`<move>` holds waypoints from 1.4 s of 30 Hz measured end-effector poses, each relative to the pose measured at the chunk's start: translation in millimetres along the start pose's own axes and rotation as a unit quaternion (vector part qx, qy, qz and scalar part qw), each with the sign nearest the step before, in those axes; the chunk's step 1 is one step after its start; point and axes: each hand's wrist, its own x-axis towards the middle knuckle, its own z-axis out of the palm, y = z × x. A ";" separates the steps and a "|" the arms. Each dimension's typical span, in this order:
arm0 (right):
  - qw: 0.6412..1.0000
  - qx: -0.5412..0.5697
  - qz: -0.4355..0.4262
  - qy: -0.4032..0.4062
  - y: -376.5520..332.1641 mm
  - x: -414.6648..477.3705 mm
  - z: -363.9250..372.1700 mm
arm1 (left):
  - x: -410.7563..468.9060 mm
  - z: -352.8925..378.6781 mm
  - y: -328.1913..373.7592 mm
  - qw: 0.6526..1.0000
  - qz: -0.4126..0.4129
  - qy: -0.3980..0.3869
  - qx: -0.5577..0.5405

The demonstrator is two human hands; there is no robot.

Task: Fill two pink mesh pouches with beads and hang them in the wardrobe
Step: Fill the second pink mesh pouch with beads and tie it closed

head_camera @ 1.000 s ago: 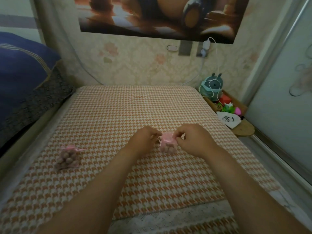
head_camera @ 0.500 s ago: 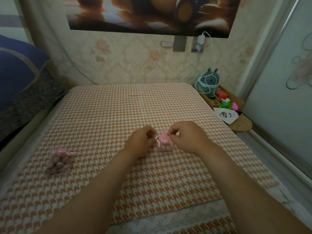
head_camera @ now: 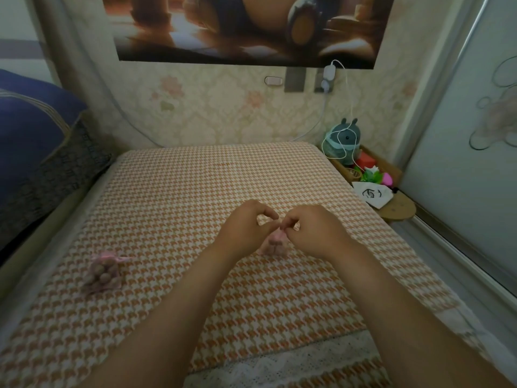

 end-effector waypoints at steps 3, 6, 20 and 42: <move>1.000 0.011 -0.001 -0.001 1.0 -2.0 -1.6 | 2.5 0.4 -2.2 1.000 -0.002 -0.017 -0.005; 1.000 0.017 -0.001 -0.002 2.9 -1.6 -2.3 | 5.9 -2.7 -1.3 0.998 -0.014 0.029 -0.052; 0.996 0.088 0.010 0.005 2.8 18.7 16.1 | 24.8 23.2 -75.1 0.976 0.018 -0.102 0.192; 0.994 0.078 -0.062 -0.044 -108.5 9.1 38.7 | -82.0 -82.0 -124.8 0.989 -0.025 0.014 0.143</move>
